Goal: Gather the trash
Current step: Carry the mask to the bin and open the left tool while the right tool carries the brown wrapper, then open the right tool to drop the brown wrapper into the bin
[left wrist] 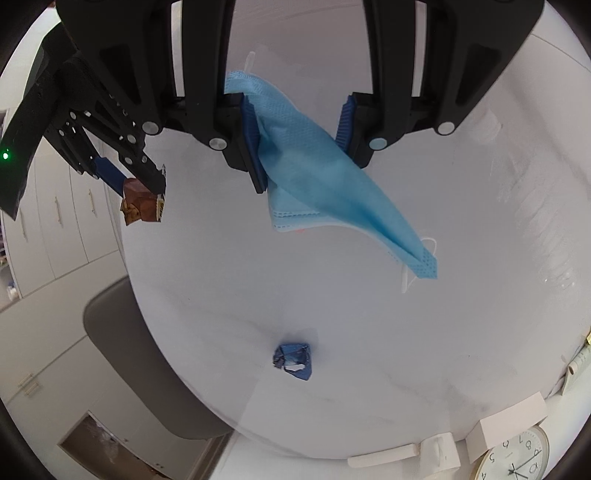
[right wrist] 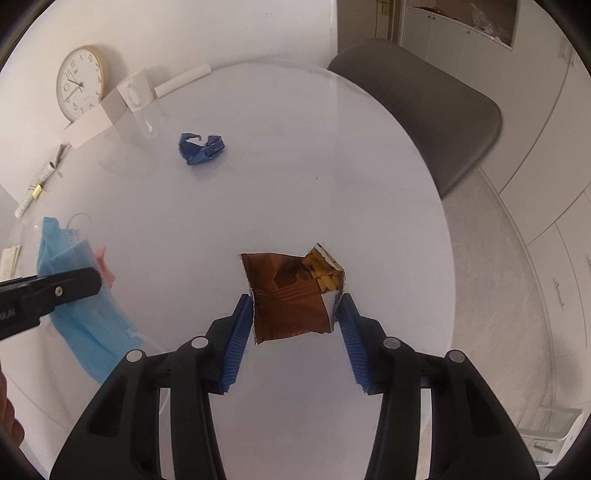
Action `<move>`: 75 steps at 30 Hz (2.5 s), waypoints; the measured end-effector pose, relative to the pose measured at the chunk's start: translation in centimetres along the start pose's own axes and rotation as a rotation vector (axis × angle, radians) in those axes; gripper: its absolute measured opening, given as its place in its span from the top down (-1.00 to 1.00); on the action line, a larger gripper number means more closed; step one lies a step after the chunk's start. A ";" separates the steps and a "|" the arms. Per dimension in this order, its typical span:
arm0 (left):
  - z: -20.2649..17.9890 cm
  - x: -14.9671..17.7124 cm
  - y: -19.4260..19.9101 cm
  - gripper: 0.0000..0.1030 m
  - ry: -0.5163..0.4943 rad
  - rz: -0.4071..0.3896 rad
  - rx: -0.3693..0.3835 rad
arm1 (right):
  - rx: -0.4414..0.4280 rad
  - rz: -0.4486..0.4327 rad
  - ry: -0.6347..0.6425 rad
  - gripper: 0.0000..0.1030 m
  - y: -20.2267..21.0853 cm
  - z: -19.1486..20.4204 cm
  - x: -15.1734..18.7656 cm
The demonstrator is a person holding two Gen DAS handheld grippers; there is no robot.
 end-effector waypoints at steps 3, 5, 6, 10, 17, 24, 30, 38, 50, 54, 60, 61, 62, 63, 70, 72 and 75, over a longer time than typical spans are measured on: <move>-0.5 2.2 2.4 0.34 -0.035 -0.017 0.007 | -0.016 -0.014 -0.025 0.06 3.4 -0.2 2.9; -0.7 3.8 3.8 0.33 -0.051 -0.023 0.015 | -0.023 -0.018 -0.035 0.06 5.3 -0.4 4.5; -0.9 5.0 4.8 0.34 -0.060 -0.021 0.028 | -0.028 -0.020 -0.042 0.06 6.5 -0.4 5.9; -1.9 8.9 7.5 0.34 -0.109 -0.007 0.092 | -0.032 -0.029 -0.052 0.06 10.6 -0.6 10.5; -4.9 19.0 10.8 0.33 -0.251 0.063 0.163 | -0.033 -0.024 -0.127 0.06 16.5 -1.9 19.5; -8.7 29.9 11.0 0.33 -0.423 0.151 0.215 | -0.015 0.031 -0.190 0.06 19.0 -3.3 28.6; -11.1 35.5 9.1 0.34 -0.498 0.239 0.241 | 0.000 0.061 -0.231 0.06 20.5 -4.4 33.7; -12.1 38.0 8.4 0.33 -0.541 0.257 0.278 | 0.019 0.041 -0.252 0.06 22.1 -5.2 36.1; -11.7 37.9 9.6 0.33 -0.548 0.239 0.308 | -0.002 0.035 -0.271 0.06 21.7 -6.0 36.7; -11.8 37.9 9.4 0.19 -0.546 0.252 0.309 | -0.003 0.038 -0.282 0.06 21.5 -6.2 36.9; -12.0 37.9 8.9 -0.02 -0.546 0.261 0.295 | -0.004 0.046 -0.297 0.06 21.2 -6.5 37.0; -12.1 37.9 8.9 -0.07 -0.545 0.261 0.293 | -0.002 0.047 -0.298 0.06 21.1 -6.5 37.0; -12.2 37.8 8.9 -0.07 -0.544 0.261 0.293 | -0.002 0.049 -0.299 0.06 21.1 -6.5 37.1; -12.3 37.8 8.8 -0.08 -0.547 0.262 0.293 | -0.003 0.050 -0.301 0.06 21.1 -6.5 37.1; -12.2 37.3 9.1 -0.27 -0.567 0.240 0.270 | -0.003 0.054 -0.303 0.06 20.9 -6.7 37.1; -11.9 37.0 9.2 -0.29 -0.564 0.232 0.262 | -0.004 0.054 -0.300 0.06 20.9 -6.6 37.1; -11.4 36.3 9.9 -0.32 -0.553 0.204 0.245 | -0.006 0.054 -0.295 0.06 21.0 -6.4 37.1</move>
Point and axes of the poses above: each gripper's, at about its wrist camera, not at the fingertips, and y roughly against the way its jaws point, z to its left, x to its underside, the point moved 7 cm from there along -y, roughly the way its jaws point, and after that the axes turned 2 degrees about -z, right-handed, at the moved point
